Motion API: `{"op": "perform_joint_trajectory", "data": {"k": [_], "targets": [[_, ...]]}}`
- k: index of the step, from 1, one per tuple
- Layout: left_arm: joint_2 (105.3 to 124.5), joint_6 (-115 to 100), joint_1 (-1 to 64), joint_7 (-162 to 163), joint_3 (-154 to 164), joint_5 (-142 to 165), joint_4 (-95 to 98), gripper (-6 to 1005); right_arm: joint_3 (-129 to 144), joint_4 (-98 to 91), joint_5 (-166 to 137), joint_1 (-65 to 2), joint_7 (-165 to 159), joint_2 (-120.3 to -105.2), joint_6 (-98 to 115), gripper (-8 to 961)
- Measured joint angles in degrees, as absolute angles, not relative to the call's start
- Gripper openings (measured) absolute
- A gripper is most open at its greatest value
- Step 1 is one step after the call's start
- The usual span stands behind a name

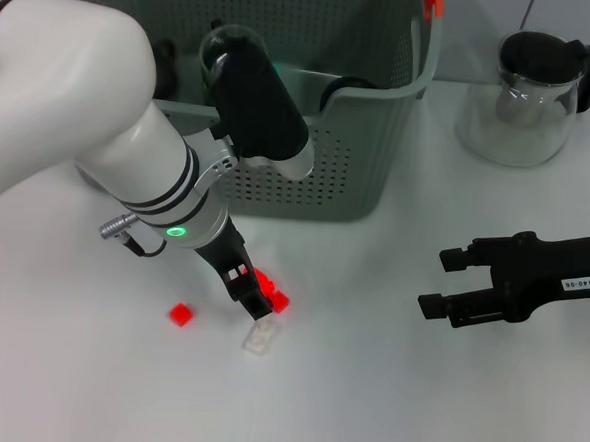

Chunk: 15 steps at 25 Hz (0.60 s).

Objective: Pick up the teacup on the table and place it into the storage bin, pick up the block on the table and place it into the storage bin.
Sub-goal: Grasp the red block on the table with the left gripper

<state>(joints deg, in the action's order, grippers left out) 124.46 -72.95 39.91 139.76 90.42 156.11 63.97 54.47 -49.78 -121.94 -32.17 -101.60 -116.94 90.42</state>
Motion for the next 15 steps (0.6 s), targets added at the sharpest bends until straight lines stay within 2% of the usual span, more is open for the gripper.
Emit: {"op": "perform_joint_trajectory", "data": {"k": [15], "targets": [[124.43,-69.59,41.56,140.47,92.12,156.28,60.34,903,54.22,-49.42,-122.74,-32.35,-101.51,-117.15,89.68,886]]}}
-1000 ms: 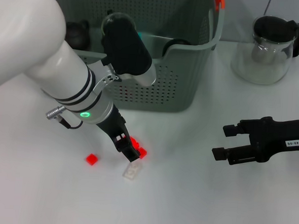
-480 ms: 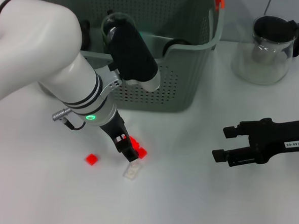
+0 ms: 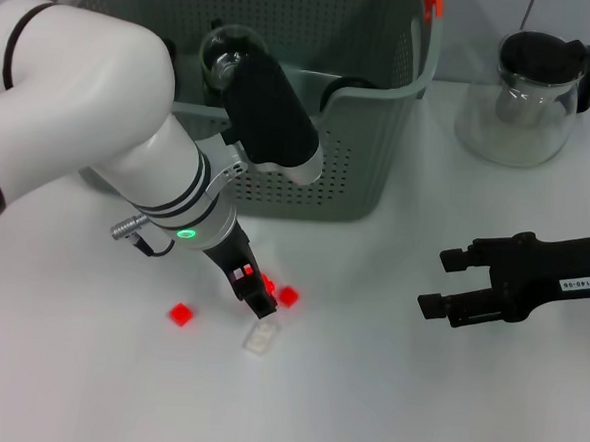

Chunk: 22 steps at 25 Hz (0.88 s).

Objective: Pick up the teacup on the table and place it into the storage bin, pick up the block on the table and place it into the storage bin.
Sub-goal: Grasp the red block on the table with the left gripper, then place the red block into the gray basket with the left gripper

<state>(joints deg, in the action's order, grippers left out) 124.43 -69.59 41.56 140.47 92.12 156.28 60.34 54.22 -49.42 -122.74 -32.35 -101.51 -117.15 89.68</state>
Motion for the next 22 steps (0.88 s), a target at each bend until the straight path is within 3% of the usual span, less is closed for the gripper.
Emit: {"op": "perform_joint_trajectory", "data": {"k": [22], "targets": [[124.49,-69.75,42.05,140.2,92.2,156.72,59.94,863,54.22,-49.3,-122.69,-32.35,-101.51,-117.07,88.82,887]]}}
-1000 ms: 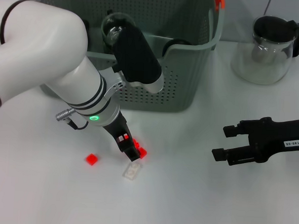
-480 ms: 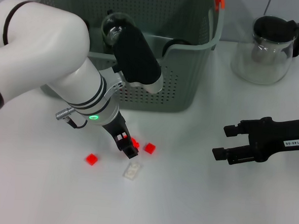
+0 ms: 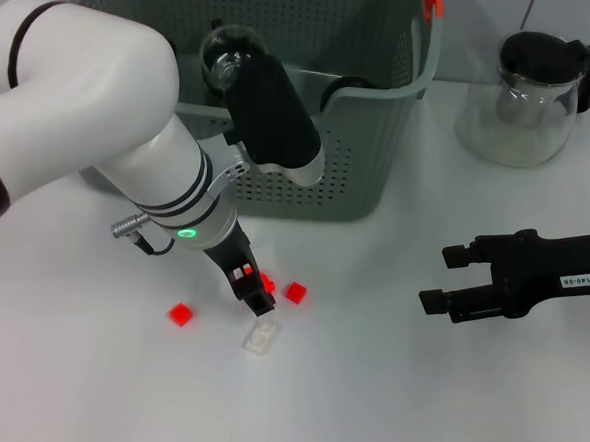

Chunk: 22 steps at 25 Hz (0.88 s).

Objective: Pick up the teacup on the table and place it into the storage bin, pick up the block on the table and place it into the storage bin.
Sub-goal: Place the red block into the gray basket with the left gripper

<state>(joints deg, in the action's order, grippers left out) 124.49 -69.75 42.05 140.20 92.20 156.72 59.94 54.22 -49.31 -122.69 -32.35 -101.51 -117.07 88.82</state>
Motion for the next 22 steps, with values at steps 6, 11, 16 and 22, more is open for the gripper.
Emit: {"op": "perform_joint_trajectory", "data": {"k": [6,11,16,22], "targets": [[124.54,-69.94,42.16,140.52,92.92,156.46,59.94,847,54.28,-49.31,-122.7,-32.35,-101.48,-117.07,88.79,886],[124.54,-69.99,42.29,140.76,93.93,156.4,59.94,833,54.26,-49.27,-122.7,-32.34,-101.42,-117.07,88.76,886],[124.54,-70.18,42.59,140.8,94.12,156.37,59.94,785,54.22,-49.23,-122.7,-32.34,-101.42,-117.07,88.57,886],[124.54,-70.3,42.7,140.8,94.14,156.35,59.94,665,54.41,-49.16,-122.7,-32.34,-101.42,-117.07,88.32,887]]}}
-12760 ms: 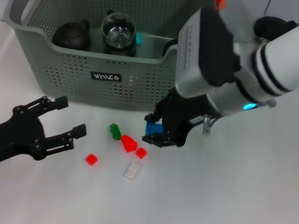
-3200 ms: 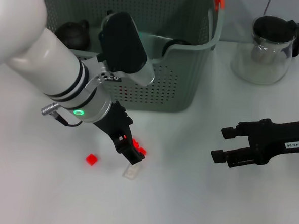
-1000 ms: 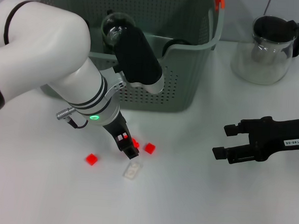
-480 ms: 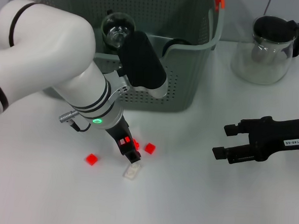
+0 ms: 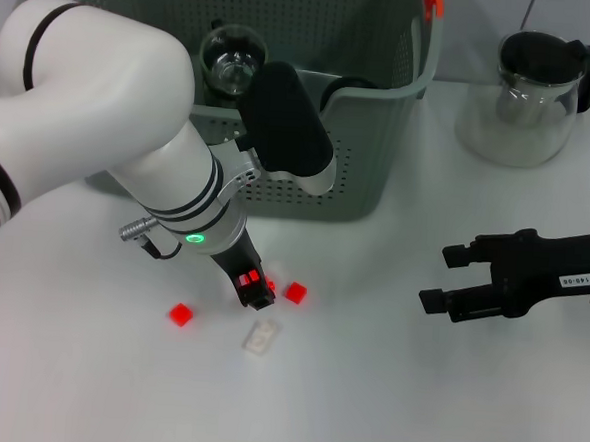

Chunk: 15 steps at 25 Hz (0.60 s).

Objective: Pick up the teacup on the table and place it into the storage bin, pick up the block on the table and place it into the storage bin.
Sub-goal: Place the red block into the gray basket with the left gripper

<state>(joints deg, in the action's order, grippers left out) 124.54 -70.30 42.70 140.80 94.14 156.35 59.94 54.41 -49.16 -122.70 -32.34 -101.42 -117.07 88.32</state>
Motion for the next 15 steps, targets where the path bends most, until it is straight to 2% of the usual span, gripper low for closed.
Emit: {"op": "perform_joint_trajectory", "data": {"k": [8,15], "targets": [[124.54,-70.62,42.72,140.51,94.31,156.35,59.86,475,54.37,-49.13,-122.7,-32.34,-101.42,-117.07,88.32,886],[124.54,-70.75,42.72,140.41,94.7,156.36,59.85,481,54.32,-49.13,-122.7,-32.34,-101.42,-117.07,88.25,887]]}}
